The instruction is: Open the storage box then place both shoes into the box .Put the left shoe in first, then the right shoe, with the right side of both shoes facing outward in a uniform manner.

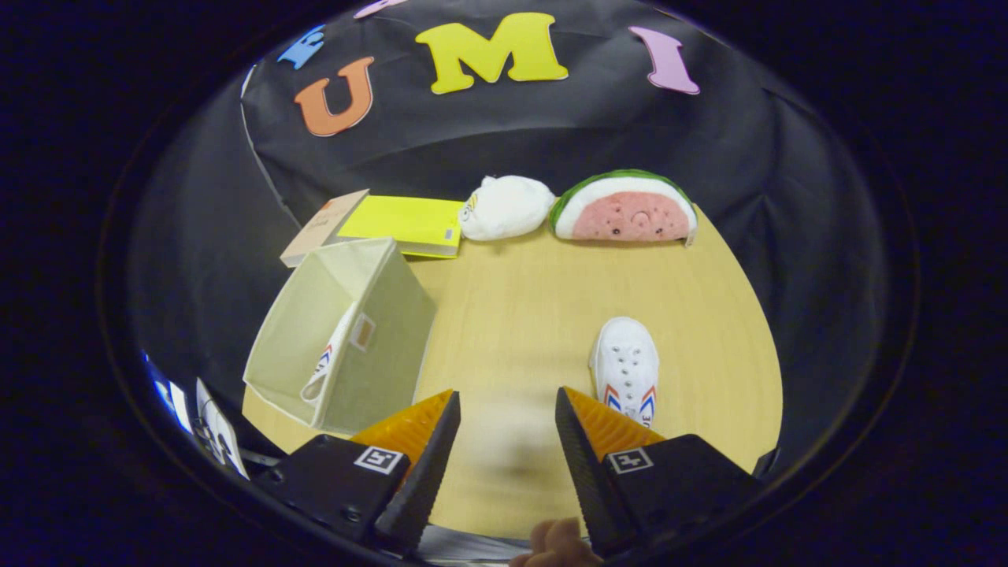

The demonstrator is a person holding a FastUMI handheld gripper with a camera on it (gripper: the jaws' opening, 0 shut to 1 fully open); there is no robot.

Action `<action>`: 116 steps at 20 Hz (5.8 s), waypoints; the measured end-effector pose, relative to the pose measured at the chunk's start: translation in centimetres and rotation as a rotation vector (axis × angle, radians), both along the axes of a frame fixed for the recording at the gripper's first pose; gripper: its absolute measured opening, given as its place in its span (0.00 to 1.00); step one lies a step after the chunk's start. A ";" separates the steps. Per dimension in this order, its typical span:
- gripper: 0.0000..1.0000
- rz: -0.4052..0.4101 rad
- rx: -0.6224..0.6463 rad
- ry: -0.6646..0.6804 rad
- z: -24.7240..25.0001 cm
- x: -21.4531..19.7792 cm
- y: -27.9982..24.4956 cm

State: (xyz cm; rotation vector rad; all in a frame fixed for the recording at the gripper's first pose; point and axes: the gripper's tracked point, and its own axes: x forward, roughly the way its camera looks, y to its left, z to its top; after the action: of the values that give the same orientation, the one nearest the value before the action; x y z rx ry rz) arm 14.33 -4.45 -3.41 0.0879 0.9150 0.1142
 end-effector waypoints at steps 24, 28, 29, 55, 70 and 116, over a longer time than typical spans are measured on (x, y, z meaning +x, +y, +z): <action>0.89 -0.128 -0.080 0.307 -12.3 0.6 -13.7; 0.59 -0.083 -0.015 0.325 -13.6 1.3 -12.3; 0.38 -0.099 0.007 0.311 -13.5 1.6 -12.5; 0.05 -0.069 0.047 0.064 3.6 -3.7 1.9; 0.05 -0.064 0.151 -0.110 6.4 1.1 19.9; 1.00 -0.137 -0.134 -0.876 14.0 -14.4 15.0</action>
State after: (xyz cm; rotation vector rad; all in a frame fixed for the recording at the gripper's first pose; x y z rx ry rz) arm -0.11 10.58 10.55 -0.0273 0.0390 -0.0406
